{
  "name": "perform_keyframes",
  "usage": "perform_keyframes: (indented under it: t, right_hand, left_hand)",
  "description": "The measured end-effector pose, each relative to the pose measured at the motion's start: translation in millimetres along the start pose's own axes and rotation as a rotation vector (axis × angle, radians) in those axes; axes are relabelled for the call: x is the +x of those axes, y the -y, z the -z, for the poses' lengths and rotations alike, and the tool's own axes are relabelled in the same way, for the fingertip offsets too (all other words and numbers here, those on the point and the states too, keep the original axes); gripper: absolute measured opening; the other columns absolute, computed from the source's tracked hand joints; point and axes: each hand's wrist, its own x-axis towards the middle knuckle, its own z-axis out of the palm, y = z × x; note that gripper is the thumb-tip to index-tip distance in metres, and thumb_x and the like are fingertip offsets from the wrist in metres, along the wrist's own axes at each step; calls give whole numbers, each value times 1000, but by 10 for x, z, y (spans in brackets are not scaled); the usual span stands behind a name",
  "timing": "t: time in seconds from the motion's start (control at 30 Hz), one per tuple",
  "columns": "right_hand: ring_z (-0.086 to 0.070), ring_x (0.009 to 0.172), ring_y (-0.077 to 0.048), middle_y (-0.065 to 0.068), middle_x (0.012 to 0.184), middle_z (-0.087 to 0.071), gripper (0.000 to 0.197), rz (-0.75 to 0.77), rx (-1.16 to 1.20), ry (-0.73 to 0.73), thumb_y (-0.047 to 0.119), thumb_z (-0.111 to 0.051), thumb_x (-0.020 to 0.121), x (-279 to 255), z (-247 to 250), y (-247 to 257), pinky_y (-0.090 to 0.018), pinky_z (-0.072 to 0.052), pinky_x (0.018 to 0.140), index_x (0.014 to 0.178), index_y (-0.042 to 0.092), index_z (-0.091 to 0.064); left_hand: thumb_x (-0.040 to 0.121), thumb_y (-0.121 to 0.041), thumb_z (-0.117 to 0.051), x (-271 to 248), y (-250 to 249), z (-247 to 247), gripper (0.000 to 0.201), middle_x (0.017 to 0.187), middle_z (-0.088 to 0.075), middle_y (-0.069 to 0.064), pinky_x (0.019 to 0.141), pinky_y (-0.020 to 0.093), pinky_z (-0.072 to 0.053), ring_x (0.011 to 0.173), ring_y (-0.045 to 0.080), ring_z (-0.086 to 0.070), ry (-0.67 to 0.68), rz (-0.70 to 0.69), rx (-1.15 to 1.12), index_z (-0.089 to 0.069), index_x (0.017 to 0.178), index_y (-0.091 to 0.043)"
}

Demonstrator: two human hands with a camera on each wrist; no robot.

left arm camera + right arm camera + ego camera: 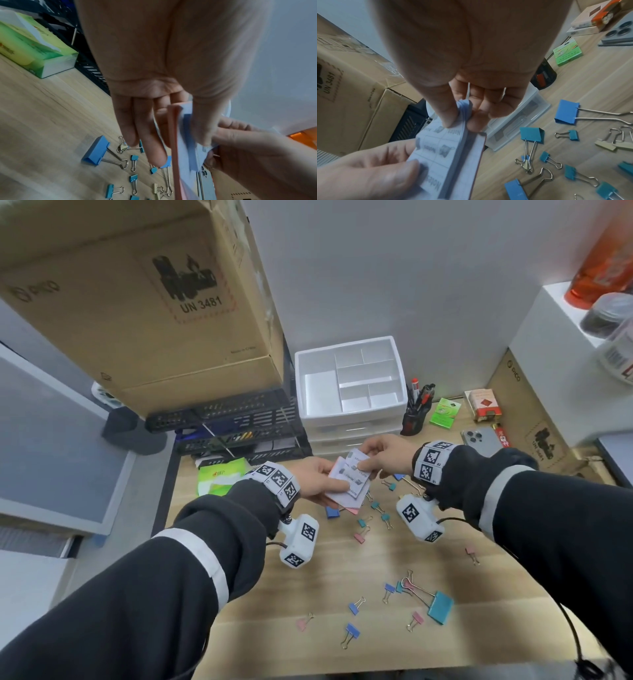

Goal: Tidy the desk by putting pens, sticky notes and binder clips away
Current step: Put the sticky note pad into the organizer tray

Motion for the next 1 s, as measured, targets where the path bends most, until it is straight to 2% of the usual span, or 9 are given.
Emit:
perform_keyframes:
  t: [0.1,0.27,0.37,0.47,0.57,0.7,0.8,0.87,1.0]
  right_hand:
    - [-69,75,-25,-14,91,-73,16,-27,93,-27,1,-63,87,-15,-1,-2,-31,-55,64,94,14,-57]
    - [-56,52,-12,2,68,-64,28,20,-140,-24,37,-76,81,-121,-42,-1,-24,-47,52,100,20,-63]
    - [-60,45,-7,-2,66,-67,19,8,-183,24,26,-75,85,-158,-79,2,-18,-48,45,94,17,-60]
    - [-68,59,-16,-12,80,-70,16,-49,-59,64,7,-72,87,-149,-61,-53,-23,-52,48,91,12,-58]
    - [-71,77,-28,-16,97,-68,29,-65,173,16,-6,-67,86,-162,-23,-117,-31,-60,59,107,12,-57]
    - [-71,99,-34,-16,112,-68,46,-53,236,-21,-8,-67,85,-125,-56,-138,-48,-60,79,118,22,-55]
    - [-72,81,-22,-11,101,-69,31,-17,121,-57,3,-69,88,-119,-110,-64,-33,-61,64,113,18,-59]
    - [-67,71,-10,-5,96,-69,20,27,-31,-116,14,-70,89,-128,-119,-27,-19,-52,54,107,20,-63]
    - [-69,77,-10,4,92,-73,14,90,-126,-156,27,-75,85,-144,-102,-7,-22,-53,61,95,29,-66]
  left_hand:
    - [94,-16,-68,30,67,3,11,107,-76,14,93,44,-58,103,31,-73,-44,5,1,-70,105,-17]
    - [92,-22,-72,60,121,-11,8,100,-76,13,86,42,-61,89,25,-74,-127,-33,-3,-71,95,-15]
    - [90,-21,-74,59,112,-53,7,95,-76,13,78,37,-63,82,22,-74,-153,-59,-12,-72,92,-14]
    - [91,-12,-71,25,119,-68,11,95,-76,14,76,38,-63,84,25,-75,-142,-51,-101,-71,100,-7]
    - [92,-4,-69,1,145,-52,25,104,-75,18,84,47,-60,93,33,-74,-139,-47,-147,-68,116,-3]
    - [95,-2,-63,-22,125,-80,31,112,-73,21,90,52,-57,102,39,-71,-147,-71,-185,-64,125,-8]
    - [98,-7,-58,-17,113,-114,33,111,-73,21,93,49,-56,101,40,-71,-138,-70,-144,-61,130,-12]
    - [99,-9,-56,-19,130,-121,33,110,-73,21,90,44,-58,96,36,-72,-135,-61,-127,-59,131,-14]
    - [101,-12,-54,-43,167,-102,32,110,-74,19,80,34,-60,82,26,-73,-130,-72,-127,-59,132,-17]
